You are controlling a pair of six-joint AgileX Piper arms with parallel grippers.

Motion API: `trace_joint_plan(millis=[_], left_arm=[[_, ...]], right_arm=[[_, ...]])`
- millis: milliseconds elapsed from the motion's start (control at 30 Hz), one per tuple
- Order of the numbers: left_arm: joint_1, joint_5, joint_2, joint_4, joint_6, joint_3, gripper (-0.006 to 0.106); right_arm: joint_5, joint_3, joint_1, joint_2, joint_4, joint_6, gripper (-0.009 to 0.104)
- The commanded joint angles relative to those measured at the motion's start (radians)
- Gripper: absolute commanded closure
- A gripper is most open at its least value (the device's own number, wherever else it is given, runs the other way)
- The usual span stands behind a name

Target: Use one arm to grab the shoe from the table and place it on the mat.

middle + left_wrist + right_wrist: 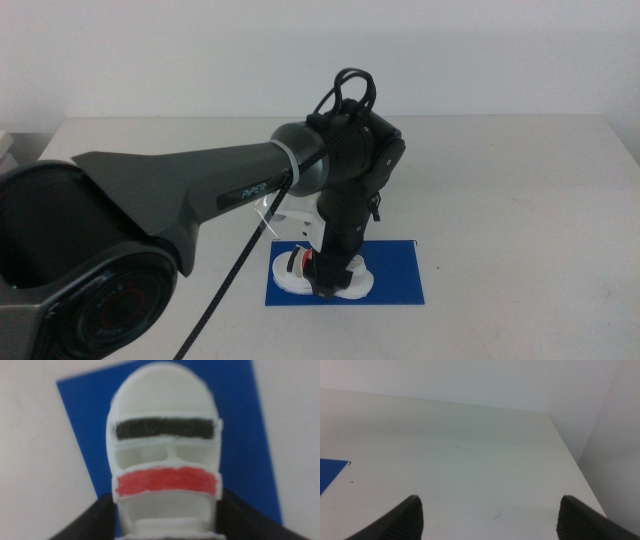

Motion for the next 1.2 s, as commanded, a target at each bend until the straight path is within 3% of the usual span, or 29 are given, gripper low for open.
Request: trace_joint_plan(millis=[0, 200, 467, 800, 900, 1000, 1167], left_arm=[[-0.002, 0.019, -0.053, -0.009, -0.021, -0.018, 0.023], [-0.002, 0.062, -0.053, -0.01, -0.02, -0.076, 0.01], [-0.003, 0.093, -0.113, -0.01, 0.056, -0.19, 0.011], [-0.002, 0.093, -0.309, 0.016, 0.298, -0.19, 0.011], [-0.002, 0.093, -0.359, 0.021, 0.472, -0.19, 0.011], [-0.002, 0.093, -0.416, 0.054, 0.749, -0.19, 0.011], [-0.002, 0.093, -0.517, 0.102, 1.455, -0.19, 0.011]], right_arm=[[-0.073, 0.005, -0.002, 0.003, -0.008, -0.011, 0.017], [-0.073, 0.005, -0.002, 0.003, -0.008, -0.011, 0.017], [-0.073, 0.005, -0.002, 0.003, -0.008, -0.011, 0.017], [-0.073, 0.005, -0.002, 0.003, -0.008, -0.011, 0.017], [-0.073, 0.005, -0.002, 0.003, -0.008, -0.011, 0.017], [-0.073, 0.005, -0.002, 0.003, -0.008, -0.011, 0.017], [-0.073, 0.005, -0.002, 0.003, -0.008, -0.011, 0.017]])
